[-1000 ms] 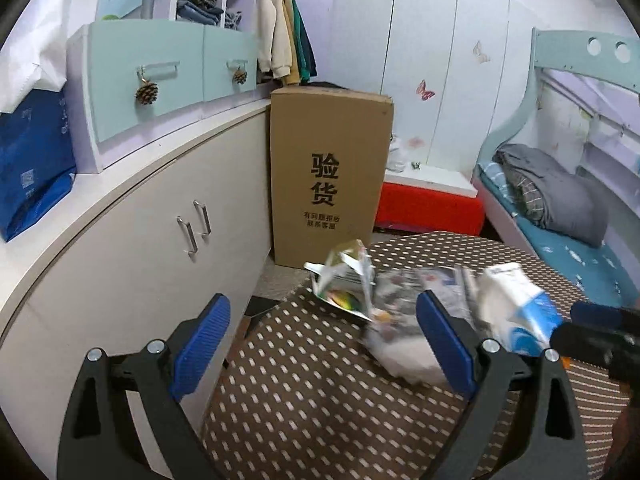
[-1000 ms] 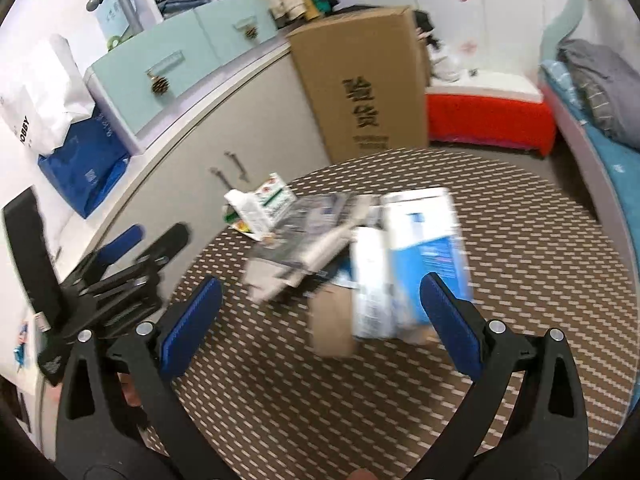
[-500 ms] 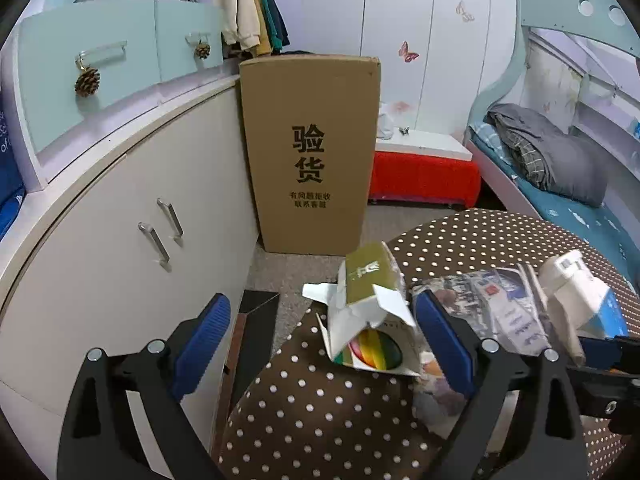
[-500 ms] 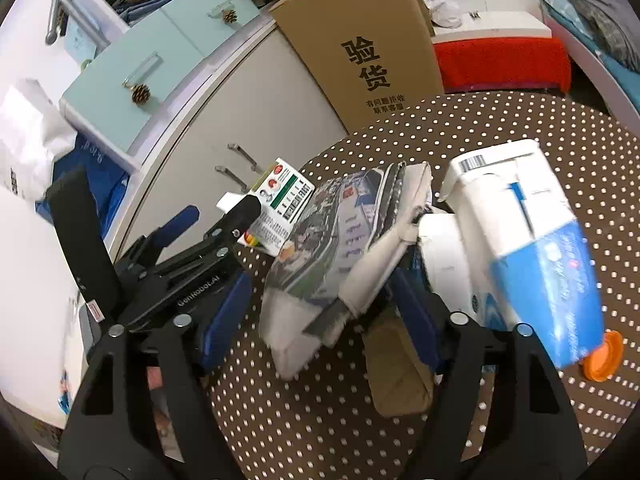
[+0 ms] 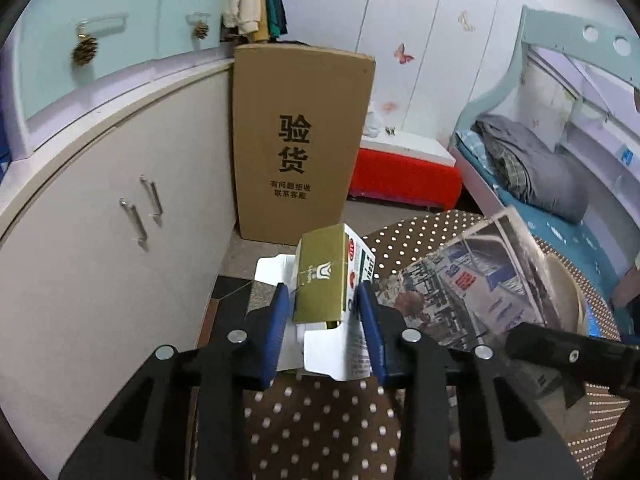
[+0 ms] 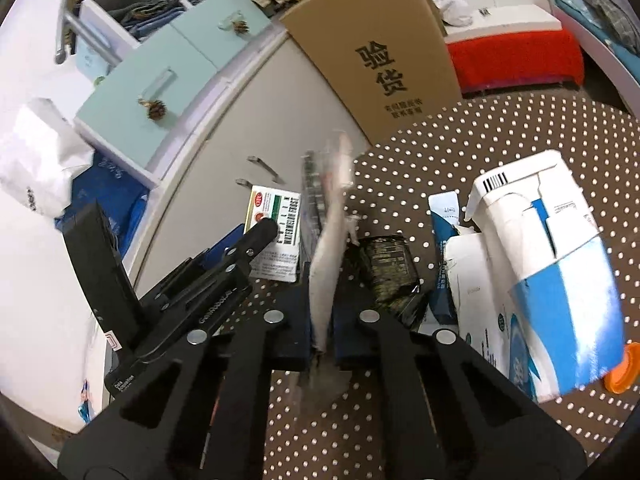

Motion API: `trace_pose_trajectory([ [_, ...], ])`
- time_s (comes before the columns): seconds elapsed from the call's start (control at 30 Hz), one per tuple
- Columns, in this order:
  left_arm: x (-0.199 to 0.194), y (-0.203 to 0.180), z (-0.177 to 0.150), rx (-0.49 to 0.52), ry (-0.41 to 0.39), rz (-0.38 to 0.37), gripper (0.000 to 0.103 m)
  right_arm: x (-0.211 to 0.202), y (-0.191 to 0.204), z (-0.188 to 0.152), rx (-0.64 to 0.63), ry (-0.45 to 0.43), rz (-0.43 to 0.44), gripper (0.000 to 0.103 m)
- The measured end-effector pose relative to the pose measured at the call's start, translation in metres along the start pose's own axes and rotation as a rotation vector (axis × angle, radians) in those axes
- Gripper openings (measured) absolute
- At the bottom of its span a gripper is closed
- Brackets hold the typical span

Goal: Collect trash
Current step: 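Grasp the folded newspaper with the right tool while the left grasps the green-and-white box, then carry the newspaper and green box to the basin and release both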

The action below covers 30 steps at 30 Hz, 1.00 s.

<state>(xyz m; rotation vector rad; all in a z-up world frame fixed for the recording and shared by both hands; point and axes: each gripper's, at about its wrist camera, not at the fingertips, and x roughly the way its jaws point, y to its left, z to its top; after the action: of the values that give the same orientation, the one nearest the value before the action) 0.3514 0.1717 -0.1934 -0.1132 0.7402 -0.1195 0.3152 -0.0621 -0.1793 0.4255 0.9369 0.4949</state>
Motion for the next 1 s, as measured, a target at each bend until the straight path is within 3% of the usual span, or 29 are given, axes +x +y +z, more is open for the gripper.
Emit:
trace_pose_trajectory([
  [0.2,-0.043,-0.009,-0.006,-0.012,-0.049,0.013,0.035,-0.030,0.005,-0.003,-0.017,-0.032,0.038,0.006],
  [0.43,-0.102,-0.048,-0.010,0.005,-0.118,-0.012,0.035,-0.104,-0.003,-0.012,-0.031,-0.128,0.060,0.006],
  [0.73,-0.148,-0.143,-0.017,0.067,-0.150,-0.144,0.035,-0.225,-0.052,-0.028,-0.003,-0.294,-0.017,0.006],
  [1.0,-0.161,-0.243,-0.030,0.138,-0.106,-0.311,0.035,-0.324,-0.123,-0.054,0.095,-0.442,-0.128,0.006],
])
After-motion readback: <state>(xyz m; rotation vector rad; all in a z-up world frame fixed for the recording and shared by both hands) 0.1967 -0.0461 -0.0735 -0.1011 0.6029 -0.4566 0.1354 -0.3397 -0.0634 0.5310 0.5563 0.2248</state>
